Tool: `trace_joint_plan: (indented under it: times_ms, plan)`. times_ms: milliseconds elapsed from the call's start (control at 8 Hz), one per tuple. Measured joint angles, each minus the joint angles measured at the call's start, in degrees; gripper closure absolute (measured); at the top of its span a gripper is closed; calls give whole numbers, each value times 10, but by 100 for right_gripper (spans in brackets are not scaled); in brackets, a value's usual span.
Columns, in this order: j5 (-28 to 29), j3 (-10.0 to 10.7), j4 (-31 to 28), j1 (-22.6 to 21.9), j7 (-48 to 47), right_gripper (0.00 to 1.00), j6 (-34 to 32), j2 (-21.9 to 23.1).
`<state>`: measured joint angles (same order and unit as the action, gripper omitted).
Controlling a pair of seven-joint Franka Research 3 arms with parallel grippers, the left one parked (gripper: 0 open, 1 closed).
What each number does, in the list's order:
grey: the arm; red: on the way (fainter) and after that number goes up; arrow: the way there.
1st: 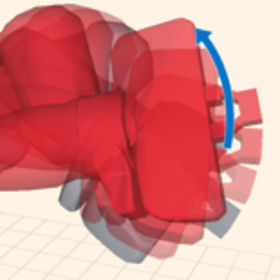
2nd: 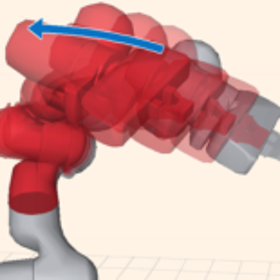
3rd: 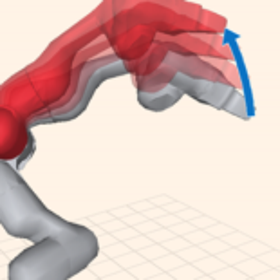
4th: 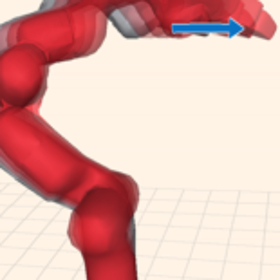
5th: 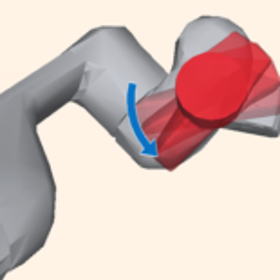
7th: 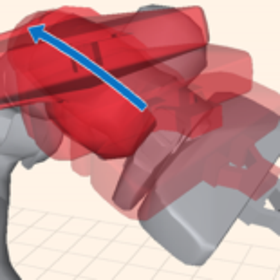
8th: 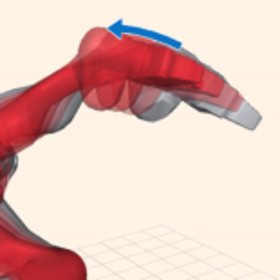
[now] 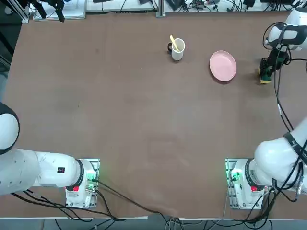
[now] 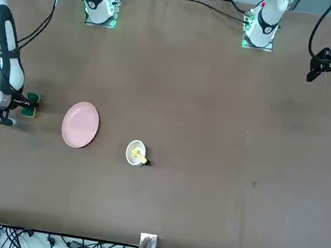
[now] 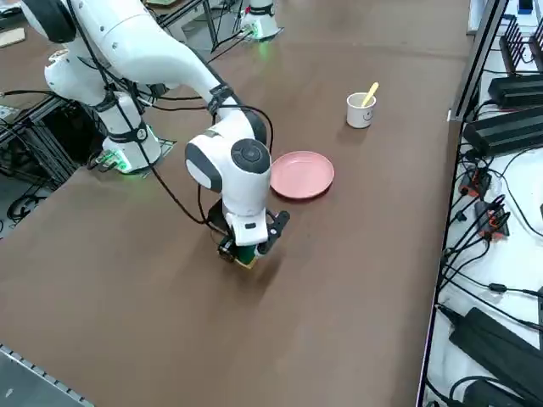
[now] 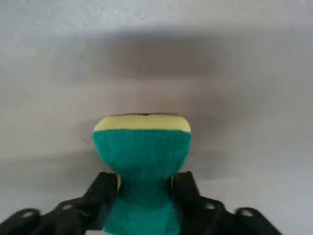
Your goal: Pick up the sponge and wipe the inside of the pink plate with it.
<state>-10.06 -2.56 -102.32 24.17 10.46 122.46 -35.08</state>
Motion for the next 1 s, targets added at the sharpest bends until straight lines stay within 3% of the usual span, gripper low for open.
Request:
trace_joint_plan:
  times_ms: [125,250,500,1000]
  plan:
    - [0,-3,5,-2,0,4,0,3]
    - [1,-8,15,-2,0,0,-4,11]
    - [9,-33,46,-3,-3,0,-50,60]
    - [81,-96,144,-15,-23,0,-176,158]
